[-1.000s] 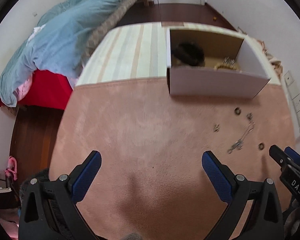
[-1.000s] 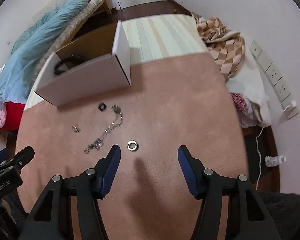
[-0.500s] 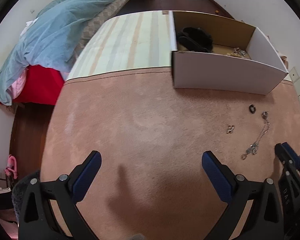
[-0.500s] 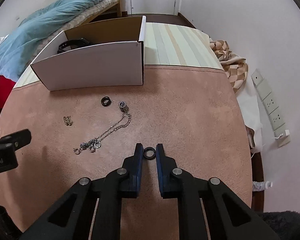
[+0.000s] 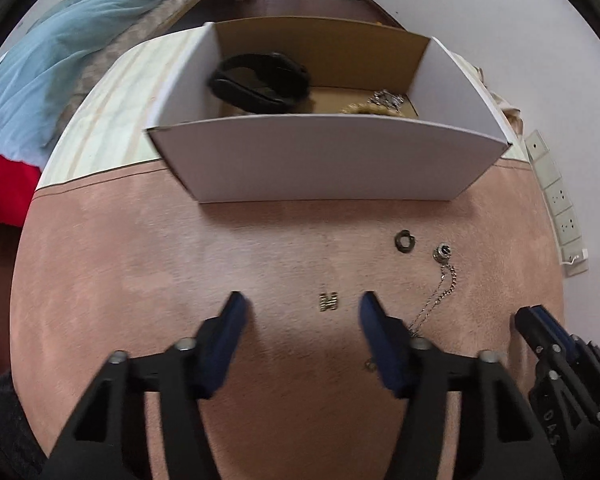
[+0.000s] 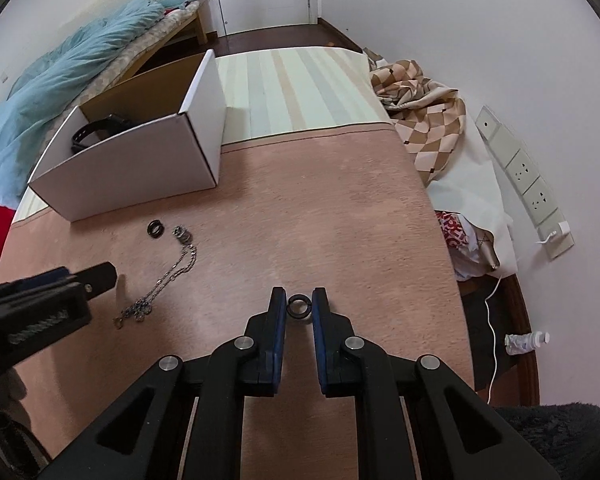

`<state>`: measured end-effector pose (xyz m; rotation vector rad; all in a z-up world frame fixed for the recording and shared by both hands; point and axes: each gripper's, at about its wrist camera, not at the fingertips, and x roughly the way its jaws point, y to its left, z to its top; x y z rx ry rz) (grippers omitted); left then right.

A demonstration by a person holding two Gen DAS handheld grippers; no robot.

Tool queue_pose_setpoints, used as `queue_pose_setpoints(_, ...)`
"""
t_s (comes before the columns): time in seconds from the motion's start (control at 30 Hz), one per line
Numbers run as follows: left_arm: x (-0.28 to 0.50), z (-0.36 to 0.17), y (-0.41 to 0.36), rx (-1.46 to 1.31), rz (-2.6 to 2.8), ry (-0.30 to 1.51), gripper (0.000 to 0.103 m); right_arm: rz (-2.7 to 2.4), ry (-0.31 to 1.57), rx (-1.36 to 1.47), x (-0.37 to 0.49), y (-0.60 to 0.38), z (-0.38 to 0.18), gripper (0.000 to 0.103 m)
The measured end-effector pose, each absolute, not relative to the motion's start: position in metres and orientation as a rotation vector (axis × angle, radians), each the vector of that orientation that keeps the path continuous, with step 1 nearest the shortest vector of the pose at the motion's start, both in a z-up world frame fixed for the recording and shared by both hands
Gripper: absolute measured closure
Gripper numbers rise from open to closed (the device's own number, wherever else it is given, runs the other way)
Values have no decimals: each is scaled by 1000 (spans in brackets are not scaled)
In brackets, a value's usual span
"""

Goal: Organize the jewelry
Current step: 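Grasp a black ring with the right tool while the left tool approaches a gold earring, then grasp the small gold earring with the left tool while the right tool lifts the ring toward the box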

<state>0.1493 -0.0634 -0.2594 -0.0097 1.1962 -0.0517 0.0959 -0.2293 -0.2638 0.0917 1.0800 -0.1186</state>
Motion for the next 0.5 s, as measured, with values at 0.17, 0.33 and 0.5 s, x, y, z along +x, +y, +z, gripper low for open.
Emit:
queue_pose_setpoints(0.17,147,-257,-71,36,-66,1162,91,-124,1074,97,96,-230,-262,89)
queue_pose_setpoints(0.33,142,-255,-70,21,-83,1150,97,-120,1057,111,95,-229,-254,89)
queue_pose_setpoints(0.5,130,-237,-58,-29,-99,1131,97,-101,1023,133,95,-229,-235,89)
